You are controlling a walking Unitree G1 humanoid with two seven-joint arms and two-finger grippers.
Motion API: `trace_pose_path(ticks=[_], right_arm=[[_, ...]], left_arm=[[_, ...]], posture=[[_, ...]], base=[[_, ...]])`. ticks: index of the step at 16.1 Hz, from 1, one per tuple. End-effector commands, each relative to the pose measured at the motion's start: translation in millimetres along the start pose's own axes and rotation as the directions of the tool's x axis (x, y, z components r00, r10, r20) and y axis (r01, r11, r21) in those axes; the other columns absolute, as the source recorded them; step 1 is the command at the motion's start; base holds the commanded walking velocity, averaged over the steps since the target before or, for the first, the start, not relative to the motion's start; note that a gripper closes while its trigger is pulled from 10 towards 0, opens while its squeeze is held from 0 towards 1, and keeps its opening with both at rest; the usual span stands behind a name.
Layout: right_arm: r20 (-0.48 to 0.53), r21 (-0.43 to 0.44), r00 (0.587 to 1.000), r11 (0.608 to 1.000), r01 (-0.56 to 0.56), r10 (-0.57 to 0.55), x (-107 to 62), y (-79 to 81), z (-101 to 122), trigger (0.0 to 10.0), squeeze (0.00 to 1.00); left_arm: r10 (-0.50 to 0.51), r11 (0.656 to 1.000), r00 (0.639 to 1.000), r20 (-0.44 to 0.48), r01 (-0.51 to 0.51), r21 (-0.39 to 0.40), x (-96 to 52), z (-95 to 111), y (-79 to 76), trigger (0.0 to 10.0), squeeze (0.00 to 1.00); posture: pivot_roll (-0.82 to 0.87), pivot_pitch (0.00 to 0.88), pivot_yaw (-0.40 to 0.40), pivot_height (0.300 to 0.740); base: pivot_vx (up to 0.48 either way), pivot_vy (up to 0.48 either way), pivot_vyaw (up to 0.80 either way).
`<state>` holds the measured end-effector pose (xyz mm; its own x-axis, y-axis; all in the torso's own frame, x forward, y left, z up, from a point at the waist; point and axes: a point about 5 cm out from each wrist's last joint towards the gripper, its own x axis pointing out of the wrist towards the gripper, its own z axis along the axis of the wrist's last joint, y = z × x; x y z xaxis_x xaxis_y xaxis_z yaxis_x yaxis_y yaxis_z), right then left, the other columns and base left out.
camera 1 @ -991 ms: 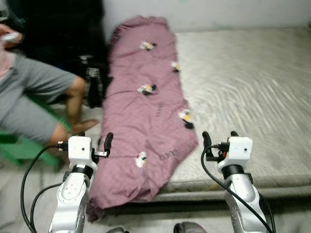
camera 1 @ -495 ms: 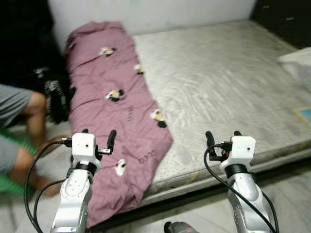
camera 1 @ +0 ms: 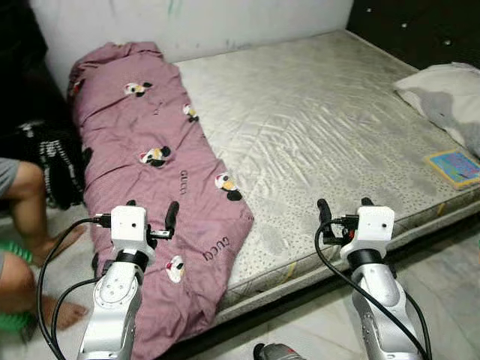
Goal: Clean up the room
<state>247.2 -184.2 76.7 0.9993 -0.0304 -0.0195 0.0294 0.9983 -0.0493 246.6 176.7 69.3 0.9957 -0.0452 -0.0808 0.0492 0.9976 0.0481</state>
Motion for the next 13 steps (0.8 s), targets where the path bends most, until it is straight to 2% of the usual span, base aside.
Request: trace_pose_path(ticks=[1, 6, 13], right_arm=[[0.004, 0.003, 1.0, 1.0, -0.007, 0.007, 3.2, 0.9, 3.6, 10.0, 0.0], [0.009, 0.005, 1.0, 1.0, -0.006, 0.006, 4.0, 1.4, 4.4, 10.0, 0.0], [0.015, -0.001, 1.0, 1.0, -0.01, 0.01, 10.5, 2.4, 5.4, 10.0, 0.0]], left_arm=[[0.024, 1.0, 1.0, 0.006, -0.024, 0.016, -1.4, 1.8, 2.8, 10.0, 0.0], [0.007, 1.0, 1.0, 0.017, -0.008, 0.022, -0.3, 6.7, 0.5, 10.0, 0.0], [-0.008, 0.999, 1.0, 0.025, 0.007, 0.035, 3.7, 10.4, -3.2, 10.0, 0.0]], posture=[[-0.06, 0.0, 0.057, 0.74], [-0.07, 0.0, 0.062, 0.74], [-0.06, 0.0, 0.061, 0.74]], base=[[0.0, 0.0, -0.8], [0.0, 0.0, -0.72], [0.0, 0.0, 0.0]])
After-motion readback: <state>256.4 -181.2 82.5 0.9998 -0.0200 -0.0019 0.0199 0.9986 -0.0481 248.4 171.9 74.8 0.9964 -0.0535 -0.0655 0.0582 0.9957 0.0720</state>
